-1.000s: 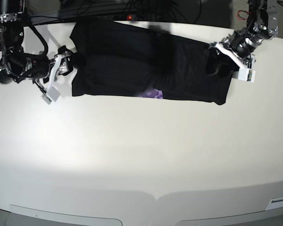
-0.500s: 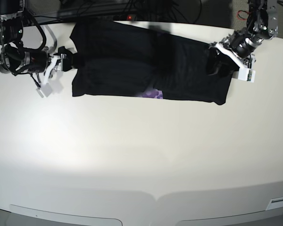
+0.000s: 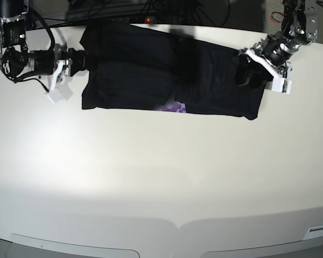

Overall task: Fold the T-shirt properly
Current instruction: 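Carry the folded end further over the strip with the right gripper, then lay the right gripper's end onto the left gripper's end and release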

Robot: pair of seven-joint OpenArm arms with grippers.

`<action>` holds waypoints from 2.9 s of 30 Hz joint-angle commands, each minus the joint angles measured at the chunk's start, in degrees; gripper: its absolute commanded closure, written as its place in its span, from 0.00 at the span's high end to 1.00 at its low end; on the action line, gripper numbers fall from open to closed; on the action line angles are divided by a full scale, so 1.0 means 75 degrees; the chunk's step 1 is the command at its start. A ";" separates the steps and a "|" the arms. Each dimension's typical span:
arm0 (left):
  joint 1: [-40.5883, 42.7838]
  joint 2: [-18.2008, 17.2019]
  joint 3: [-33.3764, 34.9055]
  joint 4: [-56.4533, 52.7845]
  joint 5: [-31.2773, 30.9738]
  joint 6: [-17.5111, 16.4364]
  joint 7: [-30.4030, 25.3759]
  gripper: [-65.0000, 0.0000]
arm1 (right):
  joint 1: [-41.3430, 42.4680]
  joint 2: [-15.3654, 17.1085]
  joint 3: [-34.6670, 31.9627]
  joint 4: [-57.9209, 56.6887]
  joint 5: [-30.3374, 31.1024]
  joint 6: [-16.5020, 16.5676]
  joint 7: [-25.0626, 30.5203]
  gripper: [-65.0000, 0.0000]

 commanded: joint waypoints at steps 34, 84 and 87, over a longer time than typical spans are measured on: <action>0.0026 -0.0070 -0.0017 -0.0015 -0.0192 -0.0609 0.0341 0.45 | 0.0455 0.0635 0.0032 0.0090 -0.1259 -0.0065 0.2002 0.00; 0.0050 -0.0087 -0.0035 0.1137 0.1536 -0.0452 0.0769 0.45 | 0.1343 -0.5401 -0.4054 0.3998 -0.4552 -0.0268 0.2570 0.00; 0.0050 -0.0090 -0.0035 0.1137 0.1515 -0.0452 0.0746 0.45 | 0.1355 -0.5401 -0.4310 0.3963 -0.5013 -0.0277 0.3028 0.00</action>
